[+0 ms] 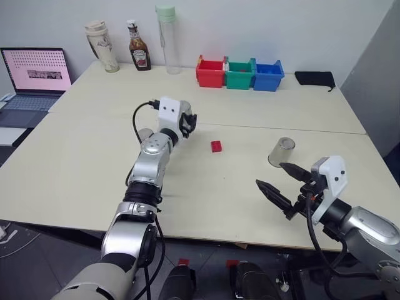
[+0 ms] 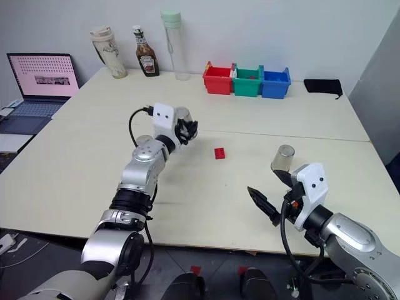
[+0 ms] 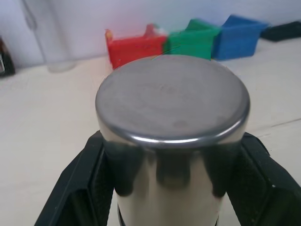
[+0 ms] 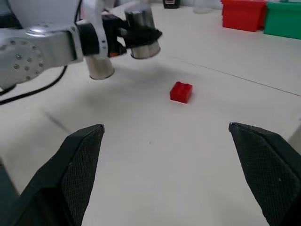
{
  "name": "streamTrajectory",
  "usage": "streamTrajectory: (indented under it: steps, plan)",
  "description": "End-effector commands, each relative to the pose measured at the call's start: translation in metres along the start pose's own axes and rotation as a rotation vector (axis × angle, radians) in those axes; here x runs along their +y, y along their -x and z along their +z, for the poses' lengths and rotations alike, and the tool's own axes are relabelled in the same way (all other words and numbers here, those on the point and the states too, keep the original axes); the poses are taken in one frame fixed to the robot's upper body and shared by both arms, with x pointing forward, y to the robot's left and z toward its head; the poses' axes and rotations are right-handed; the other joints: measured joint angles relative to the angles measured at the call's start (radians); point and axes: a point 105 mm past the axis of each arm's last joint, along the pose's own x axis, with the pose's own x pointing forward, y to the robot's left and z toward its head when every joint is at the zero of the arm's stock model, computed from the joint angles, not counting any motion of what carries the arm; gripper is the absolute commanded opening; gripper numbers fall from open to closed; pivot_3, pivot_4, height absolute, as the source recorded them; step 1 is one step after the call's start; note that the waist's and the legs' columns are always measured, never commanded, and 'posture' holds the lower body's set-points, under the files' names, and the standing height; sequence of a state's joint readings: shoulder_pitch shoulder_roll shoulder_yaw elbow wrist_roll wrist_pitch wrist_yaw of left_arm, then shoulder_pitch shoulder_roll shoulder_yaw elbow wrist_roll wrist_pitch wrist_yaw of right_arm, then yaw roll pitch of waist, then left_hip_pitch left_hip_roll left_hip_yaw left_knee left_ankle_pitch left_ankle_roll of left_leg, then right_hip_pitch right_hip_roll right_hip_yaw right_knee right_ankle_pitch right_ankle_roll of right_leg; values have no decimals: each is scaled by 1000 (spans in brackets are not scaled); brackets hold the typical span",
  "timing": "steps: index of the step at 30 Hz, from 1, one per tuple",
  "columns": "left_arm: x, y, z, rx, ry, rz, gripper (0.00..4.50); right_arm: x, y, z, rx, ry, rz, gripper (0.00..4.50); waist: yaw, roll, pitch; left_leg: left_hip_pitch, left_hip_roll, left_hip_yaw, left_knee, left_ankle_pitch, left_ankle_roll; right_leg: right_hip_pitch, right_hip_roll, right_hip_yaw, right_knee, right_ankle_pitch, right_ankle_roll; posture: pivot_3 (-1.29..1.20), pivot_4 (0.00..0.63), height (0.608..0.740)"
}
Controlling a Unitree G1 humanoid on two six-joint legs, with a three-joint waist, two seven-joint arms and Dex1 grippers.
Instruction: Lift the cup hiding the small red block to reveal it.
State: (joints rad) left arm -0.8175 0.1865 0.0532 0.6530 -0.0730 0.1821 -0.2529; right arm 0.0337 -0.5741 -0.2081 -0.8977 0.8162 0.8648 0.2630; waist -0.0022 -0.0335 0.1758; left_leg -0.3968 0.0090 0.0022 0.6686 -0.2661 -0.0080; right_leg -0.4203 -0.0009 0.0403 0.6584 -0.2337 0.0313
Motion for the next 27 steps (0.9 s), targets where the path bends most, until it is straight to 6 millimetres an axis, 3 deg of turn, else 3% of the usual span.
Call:
streamTrajectory:
  steps: [1,3,4,8,13,20,27]
  plan:
    - [-10,-2,-16,21,13,-40,2793,-1,-1,9,-37,15,17,4500,0,0,0,0,0,0,0,0,0,0,0,0,0,0,0,0,150,740]
    - [-11,-2,-26,43,5,-38,2793,-1,-3,10,-39,15,19,4500,2,0,0,-1,0,-1,0,0,0,0,0,0,0,0,0,0,150,740]
    - [-10,-1,-29,47,2,-34,3496,-1,-3,11,-40,15,21,4500,2,0,0,0,0,-1,0,0,0,0,0,0,0,0,0,0,150,740]
    - [-8,0,-33,49,-3,-40,4398,2,-4,10,-42,7,28,4500,0,0,0,0,1,0,0,0,0,0,0,0,0,0,0,0,150,740]
    - [-9,13,-29,60,4,-98,4460,9,-2,3,-22,-14,51,4500,-1,0,0,0,1,0,0,0,0,0,0,0,0,0,0,0,150,740]
    - [10,71,-19,168,-96,-148,4460,9,-1,-3,-15,-43,51,4500,-15,0,0,0,3,-1,-1,0,0,-1,-2,2,1,0,-1,0,150,740]
    - [10,121,17,245,-146,-386,4460,-1,-1,-2,-5,-55,50,4500,-21,0,0,3,3,-1,1,1,-1,1,0,1,4,0,-1,0,150,740]
